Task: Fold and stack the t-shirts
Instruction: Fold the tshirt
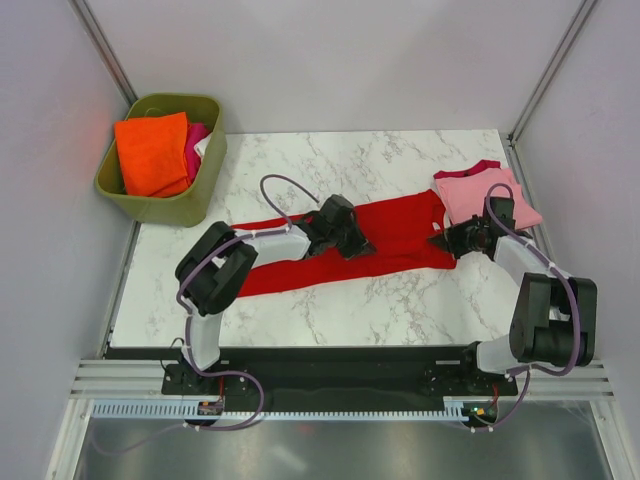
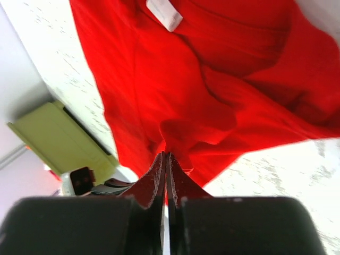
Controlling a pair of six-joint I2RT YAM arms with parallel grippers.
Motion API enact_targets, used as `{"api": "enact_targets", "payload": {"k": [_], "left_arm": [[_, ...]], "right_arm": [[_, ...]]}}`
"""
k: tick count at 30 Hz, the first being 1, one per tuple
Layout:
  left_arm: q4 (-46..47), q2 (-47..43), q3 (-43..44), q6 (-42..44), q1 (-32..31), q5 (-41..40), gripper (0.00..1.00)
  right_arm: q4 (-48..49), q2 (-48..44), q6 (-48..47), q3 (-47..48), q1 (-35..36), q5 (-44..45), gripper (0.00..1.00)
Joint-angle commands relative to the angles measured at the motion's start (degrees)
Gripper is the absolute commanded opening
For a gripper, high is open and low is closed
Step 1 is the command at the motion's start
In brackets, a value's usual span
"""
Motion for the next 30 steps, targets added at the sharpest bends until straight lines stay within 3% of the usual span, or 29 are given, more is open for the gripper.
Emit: {"api": "enact_targets", "payload": {"k": [1,3,4,5,7,10,15,18,21,23,30], "left_arm": [[2.8,1.3,3.0,-2.8,1.5,2.2,0.05],[2.9,2.0,3.8,-2.4,2.3,3.1,0.11],[2.9,2.3,4.7,-2.1,2.6,3.4,0.31],[2.8,2.5,5.3,-1.1,3.0,3.7,0.43],[2.7,2.5,5.7,-0.9,3.2,4.0,0.65],[1.8,2.0,6.3,1.4,3.7,3.7,0.74],[-0.7,2.1,8.4,6.7,3.5,3.6,0.74],[-3.6,1.3,9.2,10.8,2.8,2.3,0.74],[-7.9,-1.9,8.5,16.9,1.1,-3.9,0.75],[-8.2,-3.7,7.5,21.1,0.5,-6.4,0.75],[-9.1,-3.8,8.3,31.0,0.8,-7.7,0.79]], "right_arm": [[5.9,2.4,7.6,3.2,-0.4,-1.6,0.07],[6.8,4.2,8.7,4.6,-0.6,-2.0,0.15],[8.6,4.6,9.6,4.7,-0.6,-1.9,0.51],[9.6,5.1,9.9,4.8,-0.6,-1.8,0.67],[11.7,5.3,9.5,5.5,-0.6,-1.0,0.76],[10.7,6.5,4.8,7.7,-0.7,-0.4,0.76],[7.4,8.8,-6.7,10.1,-0.7,1.6,0.74],[5.3,7.7,-17.7,11.2,-0.2,1.1,0.7],[3.7,4.0,-26.6,9.9,0.8,5.1,0.6],[3.4,0.9,-28.2,8.1,1.8,6.8,0.54],[7.7,-4.5,-24.1,-1.9,7.8,8.4,0.54]]}}
